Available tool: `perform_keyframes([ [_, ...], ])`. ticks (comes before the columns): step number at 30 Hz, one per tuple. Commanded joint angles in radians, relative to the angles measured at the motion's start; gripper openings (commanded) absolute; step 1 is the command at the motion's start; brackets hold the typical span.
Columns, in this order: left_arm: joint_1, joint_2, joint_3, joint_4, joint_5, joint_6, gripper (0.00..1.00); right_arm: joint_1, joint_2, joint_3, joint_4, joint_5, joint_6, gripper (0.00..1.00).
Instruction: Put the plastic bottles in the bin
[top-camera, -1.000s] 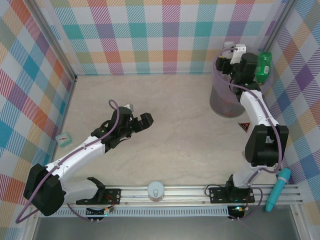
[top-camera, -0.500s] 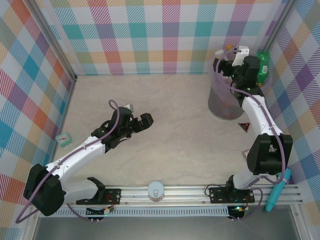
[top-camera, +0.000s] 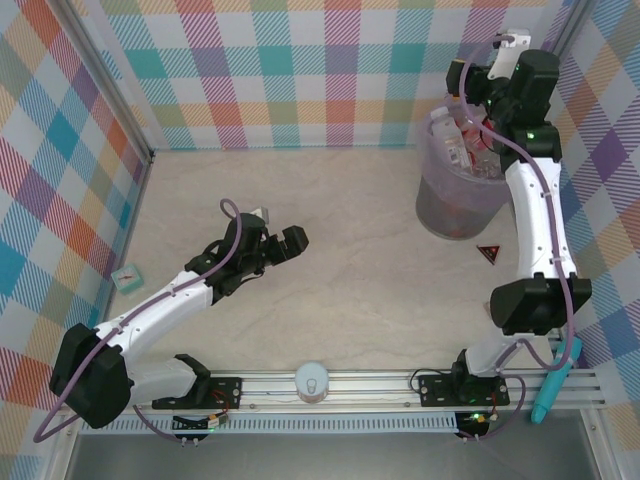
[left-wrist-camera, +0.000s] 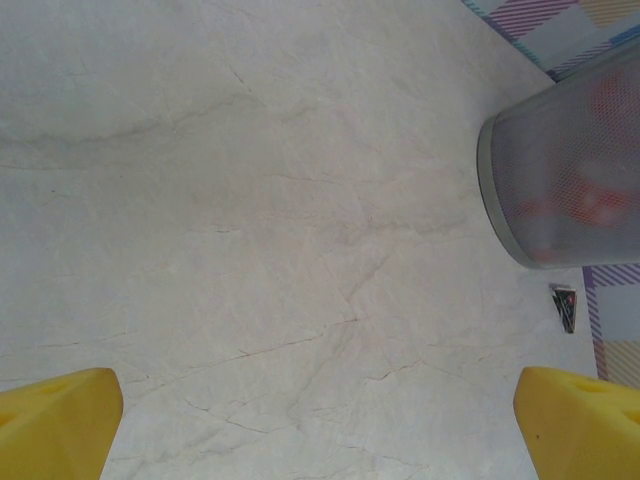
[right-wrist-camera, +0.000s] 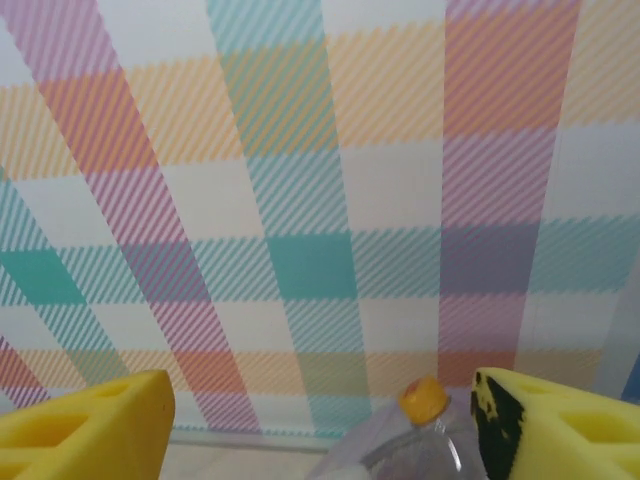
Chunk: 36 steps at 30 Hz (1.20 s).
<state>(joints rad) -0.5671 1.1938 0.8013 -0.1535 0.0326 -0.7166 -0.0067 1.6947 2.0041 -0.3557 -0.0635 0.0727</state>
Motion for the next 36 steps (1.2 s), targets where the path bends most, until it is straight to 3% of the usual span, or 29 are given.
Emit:
perform_keyframes([
  [1, 0.004, -0.025, 0.007, 0.01, -0.001, 0.01, 1.0, -0.001, 0.057, -0.011, -0.165, -0.003, 0.026, 0.71],
  [8, 0.004, -0.037, 0.012, -0.018, -0.017, 0.023, 1.0, 0.046, 0.026, -0.047, -0.295, -0.01, -0.033, 0.67],
  [10, 0.004, -0.036, 0.011, -0.022, -0.023, 0.029, 1.0, 0.075, 0.002, -0.062, -0.343, 0.033, -0.064, 0.69],
  [15, 0.006, -0.046, 0.04, -0.09, -0.07, 0.13, 1.0, 0.086, -0.122, -0.188, -0.325, 0.008, -0.043, 0.79],
  [18, 0.006, -0.108, 0.047, -0.116, -0.195, 0.224, 1.0, 0.127, -0.234, -0.292, -0.286, 0.002, -0.039, 0.84],
  [24, 0.007, -0.275, 0.055, -0.264, -0.591, 0.371, 1.0, 0.295, -0.506, -0.591, -0.199, 0.044, -0.062, 0.99],
  [29, 0.026, -0.359, -0.054, -0.264, -0.905, 0.452, 1.0, 0.378, -0.685, -0.934, -0.089, 0.116, -0.032, 0.99],
  [31, 0.065, -0.384, -0.126, -0.215, -0.938, 0.499, 1.0, 0.379, -0.74, -1.081, -0.019, 0.129, -0.001, 0.99],
  [36, 0.184, -0.395, -0.279, -0.047, -0.853, 0.555, 1.0, 0.378, -0.729, -1.289, 0.063, 0.206, -0.006, 0.99],
])
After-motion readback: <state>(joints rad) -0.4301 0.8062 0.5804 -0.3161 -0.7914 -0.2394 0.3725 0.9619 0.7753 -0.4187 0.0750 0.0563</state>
